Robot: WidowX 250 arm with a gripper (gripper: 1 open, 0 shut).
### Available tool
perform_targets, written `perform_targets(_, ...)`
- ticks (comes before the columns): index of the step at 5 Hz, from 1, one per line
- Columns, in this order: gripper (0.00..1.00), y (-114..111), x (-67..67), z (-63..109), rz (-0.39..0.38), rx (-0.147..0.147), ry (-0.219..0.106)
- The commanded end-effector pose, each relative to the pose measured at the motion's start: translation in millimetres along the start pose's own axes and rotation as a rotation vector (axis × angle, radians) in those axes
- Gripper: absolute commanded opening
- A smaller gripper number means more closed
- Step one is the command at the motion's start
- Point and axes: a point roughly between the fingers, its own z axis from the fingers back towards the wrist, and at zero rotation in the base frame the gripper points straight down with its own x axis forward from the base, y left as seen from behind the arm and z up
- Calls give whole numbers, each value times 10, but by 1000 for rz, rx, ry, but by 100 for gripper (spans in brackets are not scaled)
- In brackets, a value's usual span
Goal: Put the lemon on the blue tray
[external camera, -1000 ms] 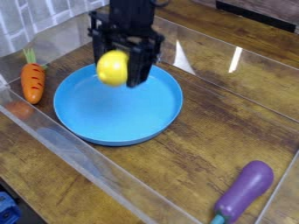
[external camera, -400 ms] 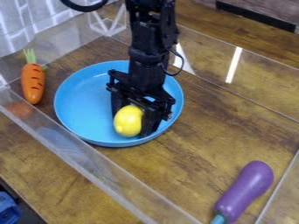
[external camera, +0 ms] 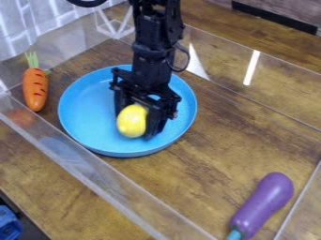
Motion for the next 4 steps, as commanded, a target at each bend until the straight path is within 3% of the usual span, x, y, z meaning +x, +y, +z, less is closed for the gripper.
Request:
perform_targets(1,0,35,119,589,63,13,-146)
perform_targets(2,0,86,253,867,155,-1,-187)
perform_targets(3,0,213,264,845,129,-7,-174)
perform_targets(4,0,316,200,754,93,-8,-131)
